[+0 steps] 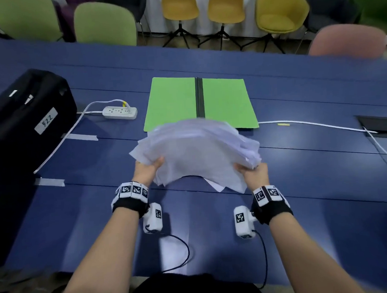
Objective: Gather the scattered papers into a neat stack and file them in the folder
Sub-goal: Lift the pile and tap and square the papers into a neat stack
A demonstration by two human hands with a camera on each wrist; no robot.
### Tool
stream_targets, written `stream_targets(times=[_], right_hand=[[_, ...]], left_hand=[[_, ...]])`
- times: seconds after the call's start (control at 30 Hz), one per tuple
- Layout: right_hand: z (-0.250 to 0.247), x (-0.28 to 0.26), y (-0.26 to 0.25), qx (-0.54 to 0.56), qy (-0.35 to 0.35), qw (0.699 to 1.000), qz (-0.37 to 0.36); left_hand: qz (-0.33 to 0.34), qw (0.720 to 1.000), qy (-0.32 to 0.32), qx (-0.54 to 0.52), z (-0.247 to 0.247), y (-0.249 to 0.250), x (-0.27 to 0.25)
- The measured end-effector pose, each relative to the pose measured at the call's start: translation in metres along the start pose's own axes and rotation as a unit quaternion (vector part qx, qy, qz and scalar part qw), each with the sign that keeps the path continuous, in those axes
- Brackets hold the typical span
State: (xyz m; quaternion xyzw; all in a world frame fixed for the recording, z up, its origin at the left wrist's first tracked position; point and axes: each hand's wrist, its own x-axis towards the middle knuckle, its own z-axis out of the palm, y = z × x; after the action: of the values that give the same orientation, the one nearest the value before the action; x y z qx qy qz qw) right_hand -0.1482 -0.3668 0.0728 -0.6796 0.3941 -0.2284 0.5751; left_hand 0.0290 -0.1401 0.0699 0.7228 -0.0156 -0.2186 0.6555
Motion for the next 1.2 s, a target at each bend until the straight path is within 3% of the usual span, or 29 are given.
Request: stream_targets(times=[0.1, 0.17, 0.23, 0.33, 0.53, 0.6, 0.67, 0.73, 0.83, 0.97, 1.2], right_hand=[[-0.01, 0.008, -0.037, 0.049, 0.02, 0.997, -0.059], [-0.022, 0.01, -0.05, 0.077, -0.003, 0.991, -0.106], [-0.026, 0.011, -0.042, 0.039, -0.027, 0.992, -0.118], [-0.024, 0.017, -0.008, 0.035, -0.032, 0.998, -0.04], [-0.023, 0.03, 0.019, 0.012, -0.091, 0.994, 0.053], [-0.016, 0.028, 0.021, -0.048, -0.106, 0.992, 0.056], [-0.011, 0.028, 0.016, -0.062, -0.047, 0.996, 0.054], [-0.007, 0.03, 0.002, -0.02, 0.025, 0.999, 0.041], [-0.007, 0.028, -0.03, 0.046, 0.063, 0.996, -0.034], [-0.001, 0.011, -0.038, 0.055, 0.033, 0.995, -0.08], [-0.009, 0.006, -0.012, 0.096, -0.006, 0.995, 0.02]], left_hand=[[0.028, 0.998, -0.009, -0.051, 0.002, 0.018, 0.003], [0.036, 0.996, -0.044, -0.062, -0.001, 0.021, 0.002], [0.014, 0.997, -0.058, -0.053, -0.006, 0.013, 0.006], [-0.007, 0.998, -0.049, -0.031, -0.008, 0.0, 0.011], [0.06, 0.997, -0.054, 0.012, -0.002, 0.008, 0.019], [0.083, 0.993, -0.067, 0.045, 0.002, 0.011, 0.022], [0.095, 0.992, -0.062, 0.052, 0.008, 0.015, 0.025], [0.092, 0.995, -0.034, 0.025, 0.015, 0.02, 0.024], [0.106, 0.993, -0.006, -0.043, 0.022, 0.028, 0.016], [0.107, 0.99, -0.001, -0.091, 0.029, 0.018, -0.003], [0.053, 0.997, -0.03, -0.05, 0.026, 0.001, -0.001]])
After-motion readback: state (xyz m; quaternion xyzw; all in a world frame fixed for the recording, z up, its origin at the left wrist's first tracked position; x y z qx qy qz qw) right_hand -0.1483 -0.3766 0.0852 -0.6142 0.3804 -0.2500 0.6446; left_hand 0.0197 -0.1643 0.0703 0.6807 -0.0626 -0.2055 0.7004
